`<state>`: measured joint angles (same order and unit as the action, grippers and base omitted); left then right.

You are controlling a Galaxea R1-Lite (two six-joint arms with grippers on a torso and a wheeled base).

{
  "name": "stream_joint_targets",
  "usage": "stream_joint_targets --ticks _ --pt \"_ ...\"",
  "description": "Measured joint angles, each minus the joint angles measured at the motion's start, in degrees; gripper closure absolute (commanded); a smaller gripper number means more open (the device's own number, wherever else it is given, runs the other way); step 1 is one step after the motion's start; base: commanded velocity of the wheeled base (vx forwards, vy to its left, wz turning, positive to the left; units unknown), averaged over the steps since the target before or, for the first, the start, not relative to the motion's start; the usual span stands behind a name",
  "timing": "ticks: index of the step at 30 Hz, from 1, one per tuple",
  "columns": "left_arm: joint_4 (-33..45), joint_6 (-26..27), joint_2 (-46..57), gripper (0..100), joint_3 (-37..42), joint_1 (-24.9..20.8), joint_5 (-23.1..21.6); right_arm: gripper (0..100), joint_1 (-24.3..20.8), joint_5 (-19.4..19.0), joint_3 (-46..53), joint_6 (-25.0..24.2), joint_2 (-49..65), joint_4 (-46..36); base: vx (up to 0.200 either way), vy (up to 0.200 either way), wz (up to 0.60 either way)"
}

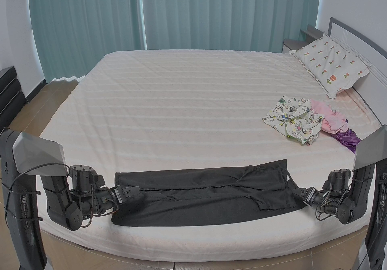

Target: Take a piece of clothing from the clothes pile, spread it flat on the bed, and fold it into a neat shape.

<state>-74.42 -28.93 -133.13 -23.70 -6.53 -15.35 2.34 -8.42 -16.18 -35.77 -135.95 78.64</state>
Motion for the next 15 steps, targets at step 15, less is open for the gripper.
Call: stream_joint_targets --ticks 15 --pt "-0.09 2.46 -4.05 0 -2.95 -0.95 3.58 0 -0.23 0.0 0.04 0.0 -0.1 -0.01 0.0 0.0 0.0"
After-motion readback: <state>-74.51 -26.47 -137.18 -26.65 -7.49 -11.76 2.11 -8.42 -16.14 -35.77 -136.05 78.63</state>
